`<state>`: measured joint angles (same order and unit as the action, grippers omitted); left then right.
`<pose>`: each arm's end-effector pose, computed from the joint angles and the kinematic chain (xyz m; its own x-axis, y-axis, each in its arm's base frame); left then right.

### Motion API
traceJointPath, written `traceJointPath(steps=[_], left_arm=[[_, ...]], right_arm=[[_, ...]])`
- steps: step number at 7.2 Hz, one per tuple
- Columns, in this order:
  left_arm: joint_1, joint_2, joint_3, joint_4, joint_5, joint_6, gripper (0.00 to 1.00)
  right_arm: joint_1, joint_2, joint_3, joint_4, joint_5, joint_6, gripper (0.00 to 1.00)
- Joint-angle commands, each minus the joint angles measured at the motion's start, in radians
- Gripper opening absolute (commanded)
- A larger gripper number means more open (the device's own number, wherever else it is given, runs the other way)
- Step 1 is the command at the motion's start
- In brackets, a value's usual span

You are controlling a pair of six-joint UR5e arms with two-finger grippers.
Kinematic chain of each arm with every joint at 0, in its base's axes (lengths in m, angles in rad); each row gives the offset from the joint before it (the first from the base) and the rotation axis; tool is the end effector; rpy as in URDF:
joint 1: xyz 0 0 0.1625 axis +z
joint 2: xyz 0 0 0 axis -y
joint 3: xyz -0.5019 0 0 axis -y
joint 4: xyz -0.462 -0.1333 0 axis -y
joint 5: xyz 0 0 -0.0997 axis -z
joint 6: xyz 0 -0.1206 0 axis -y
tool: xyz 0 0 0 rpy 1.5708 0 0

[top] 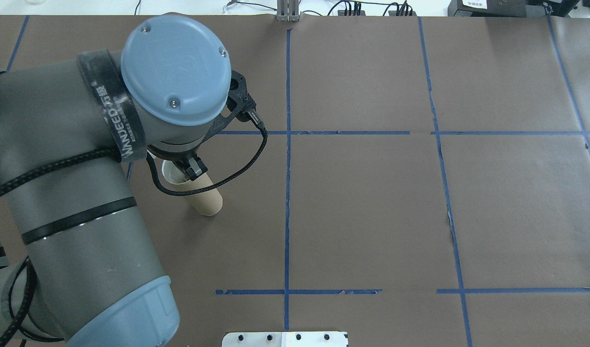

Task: Collect badminton balls into bucket

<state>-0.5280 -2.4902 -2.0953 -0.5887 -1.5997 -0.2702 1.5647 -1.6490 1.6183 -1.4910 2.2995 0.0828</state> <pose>0.4534 -0.4147 0.0720 0.6810 0.7180 -0.1439 -0.6138 0.6669 0.4225 0.0498 -0.5269 0.7620 0.7438 0.0455 0.6669 -0.0556 0.9984 -0.0061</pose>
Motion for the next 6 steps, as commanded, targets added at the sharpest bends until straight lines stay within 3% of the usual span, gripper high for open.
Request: traceJointPath(steps=[1,3,4,5,6], left_arm=[[0.006,0.004,0.0,0.006,0.0,0.003,0.0],[0.008,0.005,0.0,0.006,-0.002,0.005,0.0],[0.008,0.005,0.001,0.003,-0.005,0.005,0.56],[0.008,0.005,-0.002,0.001,-0.006,0.005,1.0],[0.008,0.005,-0.002,0.0,-0.006,0.005,1.0]], right_arm=[[0.0,0.0,0.0,0.0,0.0,0.0,1.0],[0.0,0.0,0.0,0.0,0.0,0.0,1.0],[0.0,0.0,0.0,0.0,0.0,0.0,1.0],[0.0,0.0,0.0,0.0,0.0,0.0,1.0],[0.0,0.0,0.0,0.0,0.0,0.0,1.0]])
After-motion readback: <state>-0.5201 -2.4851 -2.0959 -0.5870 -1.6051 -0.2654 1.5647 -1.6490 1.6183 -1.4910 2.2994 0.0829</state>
